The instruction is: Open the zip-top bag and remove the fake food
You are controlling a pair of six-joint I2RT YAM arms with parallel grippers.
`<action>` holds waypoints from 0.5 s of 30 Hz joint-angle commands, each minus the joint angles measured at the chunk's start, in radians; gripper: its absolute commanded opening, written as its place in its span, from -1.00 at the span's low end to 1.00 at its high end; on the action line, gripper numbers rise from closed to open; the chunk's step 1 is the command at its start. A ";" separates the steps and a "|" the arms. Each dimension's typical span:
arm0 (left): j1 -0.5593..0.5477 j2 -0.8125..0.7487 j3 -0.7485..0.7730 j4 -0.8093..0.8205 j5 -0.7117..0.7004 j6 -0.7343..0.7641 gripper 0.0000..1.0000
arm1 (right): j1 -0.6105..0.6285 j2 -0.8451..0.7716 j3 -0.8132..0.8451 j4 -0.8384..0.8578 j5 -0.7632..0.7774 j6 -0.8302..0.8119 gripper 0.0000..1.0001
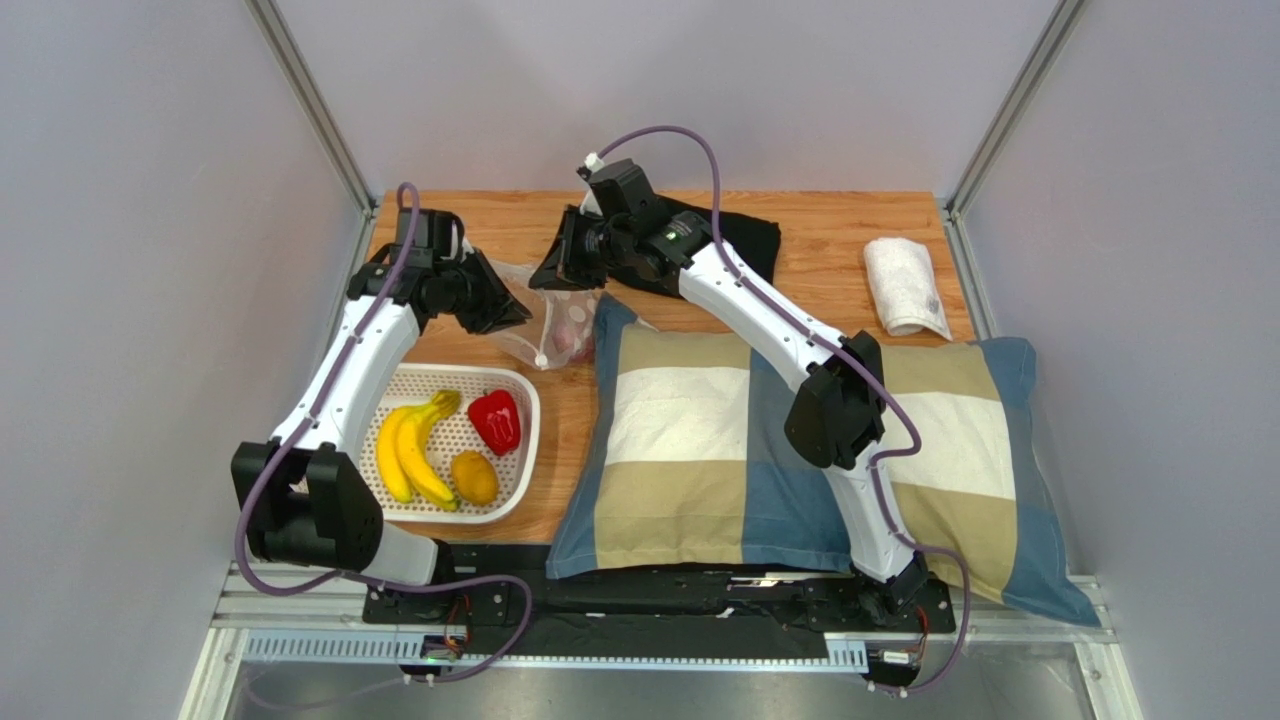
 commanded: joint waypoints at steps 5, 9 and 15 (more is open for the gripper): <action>0.006 -0.066 0.079 -0.030 -0.138 0.026 -0.52 | 0.008 0.012 0.036 0.033 -0.021 0.009 -1.00; 0.003 0.089 0.090 -0.005 -0.004 -0.006 -0.56 | 0.008 0.014 0.040 0.052 -0.029 0.039 -1.00; -0.002 0.198 0.086 0.032 0.011 -0.006 -0.20 | 0.002 0.057 0.075 0.095 -0.064 0.142 -1.00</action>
